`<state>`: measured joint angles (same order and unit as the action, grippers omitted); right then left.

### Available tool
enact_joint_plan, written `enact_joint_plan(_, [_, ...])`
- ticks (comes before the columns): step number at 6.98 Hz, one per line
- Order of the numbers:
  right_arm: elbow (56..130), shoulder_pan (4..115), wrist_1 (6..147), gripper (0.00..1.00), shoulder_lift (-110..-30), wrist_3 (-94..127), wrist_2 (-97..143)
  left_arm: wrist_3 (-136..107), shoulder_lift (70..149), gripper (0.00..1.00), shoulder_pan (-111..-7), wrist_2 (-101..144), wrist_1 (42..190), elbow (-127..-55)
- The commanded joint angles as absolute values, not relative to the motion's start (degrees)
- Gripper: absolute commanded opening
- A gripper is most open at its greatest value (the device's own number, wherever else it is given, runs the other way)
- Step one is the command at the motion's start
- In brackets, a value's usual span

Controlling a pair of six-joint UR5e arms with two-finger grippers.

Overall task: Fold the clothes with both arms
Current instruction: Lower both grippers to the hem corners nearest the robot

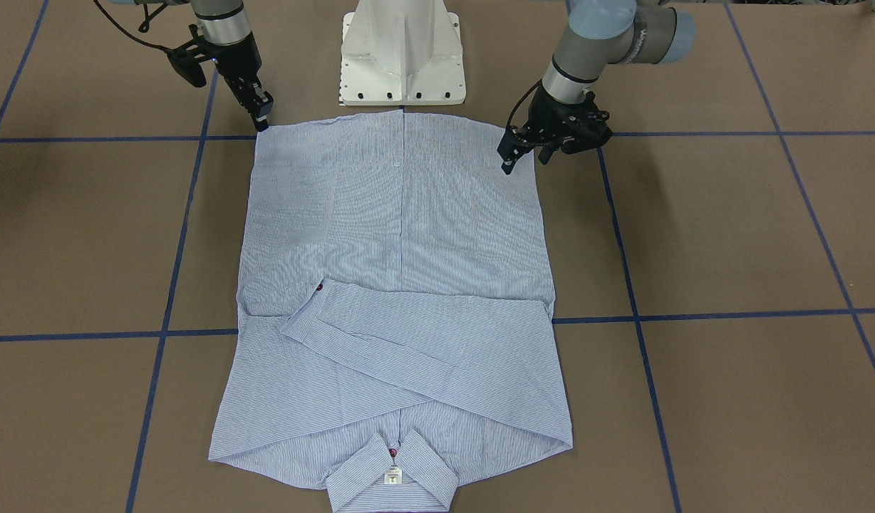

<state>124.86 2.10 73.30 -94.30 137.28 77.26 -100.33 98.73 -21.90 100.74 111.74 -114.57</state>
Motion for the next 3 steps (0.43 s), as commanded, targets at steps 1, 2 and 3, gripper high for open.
enact_joint_plan(1, [124.63,2.11,73.3,0.0,-94.48,137.29,77.26,-103.59,95.98,0.85,-18.22,100.46,111.88,-116.02])
enact_joint_plan(2, [124.63,2.11,73.3,0.0,-94.48,137.2,77.34,-103.97,95.98,0.85,-17.5,100.46,111.88,-115.93])
enact_joint_plan(3, [124.72,2.11,73.3,0.0,-94.48,137.2,77.34,-104.58,95.28,0.83,-16.62,100.46,111.88,-115.75])
